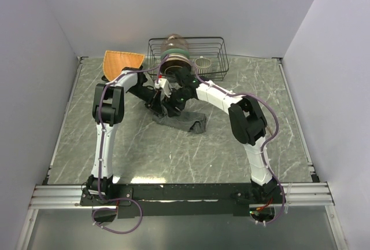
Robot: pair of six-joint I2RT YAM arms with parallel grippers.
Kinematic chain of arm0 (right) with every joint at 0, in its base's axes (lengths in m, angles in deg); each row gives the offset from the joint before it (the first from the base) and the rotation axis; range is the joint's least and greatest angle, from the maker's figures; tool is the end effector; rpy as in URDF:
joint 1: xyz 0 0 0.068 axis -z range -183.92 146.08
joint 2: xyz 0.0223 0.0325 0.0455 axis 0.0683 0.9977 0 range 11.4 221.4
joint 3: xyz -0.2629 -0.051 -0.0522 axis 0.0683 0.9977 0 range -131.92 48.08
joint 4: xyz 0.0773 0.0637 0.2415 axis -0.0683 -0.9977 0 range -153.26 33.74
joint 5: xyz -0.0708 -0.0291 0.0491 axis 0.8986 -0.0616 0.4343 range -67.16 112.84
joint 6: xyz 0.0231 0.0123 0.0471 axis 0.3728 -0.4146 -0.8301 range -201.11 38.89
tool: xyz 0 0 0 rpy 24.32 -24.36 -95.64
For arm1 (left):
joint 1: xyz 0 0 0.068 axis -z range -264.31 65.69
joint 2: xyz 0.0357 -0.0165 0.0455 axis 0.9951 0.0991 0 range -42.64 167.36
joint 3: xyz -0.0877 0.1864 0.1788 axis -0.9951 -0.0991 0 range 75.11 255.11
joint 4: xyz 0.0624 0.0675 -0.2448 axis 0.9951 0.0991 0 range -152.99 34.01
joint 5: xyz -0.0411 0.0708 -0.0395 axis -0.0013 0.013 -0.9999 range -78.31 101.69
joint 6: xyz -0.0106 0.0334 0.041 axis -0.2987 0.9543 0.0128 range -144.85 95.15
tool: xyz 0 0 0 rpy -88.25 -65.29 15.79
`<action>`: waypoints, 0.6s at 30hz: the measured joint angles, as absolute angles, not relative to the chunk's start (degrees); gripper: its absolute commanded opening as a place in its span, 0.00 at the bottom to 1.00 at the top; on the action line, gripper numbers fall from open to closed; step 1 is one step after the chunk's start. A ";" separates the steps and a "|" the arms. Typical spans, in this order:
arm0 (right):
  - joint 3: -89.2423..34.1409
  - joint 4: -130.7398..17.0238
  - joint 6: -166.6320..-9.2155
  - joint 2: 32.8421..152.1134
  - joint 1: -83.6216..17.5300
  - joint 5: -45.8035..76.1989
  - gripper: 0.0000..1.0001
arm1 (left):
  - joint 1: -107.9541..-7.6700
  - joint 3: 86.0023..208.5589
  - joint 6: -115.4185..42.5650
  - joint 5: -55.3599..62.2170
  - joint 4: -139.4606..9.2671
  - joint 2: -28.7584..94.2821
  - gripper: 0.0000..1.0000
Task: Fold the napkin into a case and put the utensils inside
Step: Fold the 2/3-rectangle-folded napkin at the center of the board.
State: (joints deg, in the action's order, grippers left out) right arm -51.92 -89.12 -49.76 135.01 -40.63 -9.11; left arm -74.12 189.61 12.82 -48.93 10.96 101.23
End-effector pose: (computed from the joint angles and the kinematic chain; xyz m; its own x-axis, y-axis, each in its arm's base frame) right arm 0.3673 0.2975 0.2034 -0.1848 -0.6886 -0.7012 -0.9810 0.1724 0.0892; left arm 0.4423 -0.1110 0.1123 -0.8258 0.4531 -0.3357 0.4975 0.3051 -0.8120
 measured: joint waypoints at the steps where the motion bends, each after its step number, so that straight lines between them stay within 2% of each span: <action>1: -51.92 -88.80 -49.71 135.36 -40.58 -8.67 0.52 | -74.12 189.61 12.80 -48.95 10.87 101.23 0.17; 2: -51.94 -88.56 -49.80 135.73 -40.50 -8.30 0.44 | -74.12 189.61 12.63 -49.02 10.76 101.23 0.21; 3: -51.99 -88.40 -49.91 136.21 -40.41 -8.01 0.39 | -74.12 189.61 12.47 -49.13 10.63 101.23 0.23; 5: -52.12 -88.36 -50.19 137.39 -40.08 -7.71 0.31 | -74.16 189.48 12.23 -49.76 10.37 101.23 0.34; 7: -52.14 -88.38 -50.21 138.33 -39.71 -7.44 0.30 | -74.25 188.84 11.82 -50.85 9.91 101.01 0.48; 10: -52.16 -88.49 -50.43 139.07 -39.19 -7.09 0.29 | -74.79 186.88 10.73 -53.17 9.28 99.70 0.59; 14: -52.60 -88.97 -51.09 139.16 -38.81 -6.94 0.28 | -76.17 183.69 9.98 -54.74 7.27 96.92 0.63; 18: -53.28 -89.30 -52.05 139.27 -38.49 -7.03 0.29 | -78.71 175.42 7.01 -54.68 -0.60 89.89 0.63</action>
